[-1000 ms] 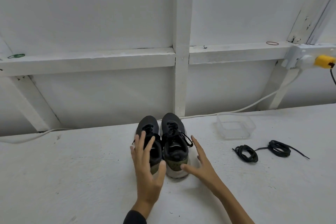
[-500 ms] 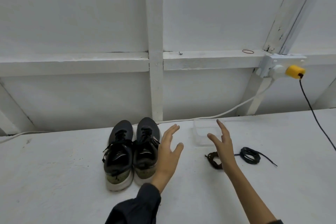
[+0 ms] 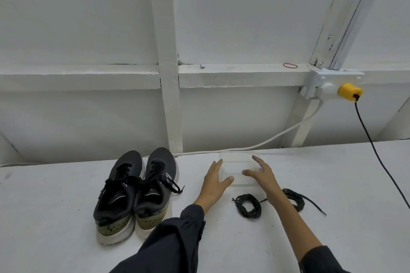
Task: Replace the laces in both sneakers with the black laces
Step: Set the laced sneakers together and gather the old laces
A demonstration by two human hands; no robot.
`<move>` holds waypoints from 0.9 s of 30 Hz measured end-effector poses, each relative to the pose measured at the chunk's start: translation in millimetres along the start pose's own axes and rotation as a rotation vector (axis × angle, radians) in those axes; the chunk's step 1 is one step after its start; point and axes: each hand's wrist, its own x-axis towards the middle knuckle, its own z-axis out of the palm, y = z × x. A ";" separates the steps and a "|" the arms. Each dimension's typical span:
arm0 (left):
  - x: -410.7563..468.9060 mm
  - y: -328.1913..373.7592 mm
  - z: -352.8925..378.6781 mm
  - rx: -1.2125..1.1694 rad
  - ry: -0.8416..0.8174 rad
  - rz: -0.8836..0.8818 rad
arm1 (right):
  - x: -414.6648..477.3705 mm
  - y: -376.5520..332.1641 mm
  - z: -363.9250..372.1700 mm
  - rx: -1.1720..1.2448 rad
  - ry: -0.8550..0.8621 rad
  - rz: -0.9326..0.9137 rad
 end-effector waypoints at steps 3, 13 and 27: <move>5.3 -6.8 0.8 -0.007 0.052 0.008 | 7.5 -1.4 12.9 0.029 -0.028 0.019; 8.2 -25.0 -43.9 0.121 0.402 -0.050 | 20.0 -25.5 81.1 0.053 -0.219 -0.035; -22.0 -27.4 -3.5 0.310 0.569 0.260 | -13.0 -7.4 33.3 -0.204 -0.065 -0.244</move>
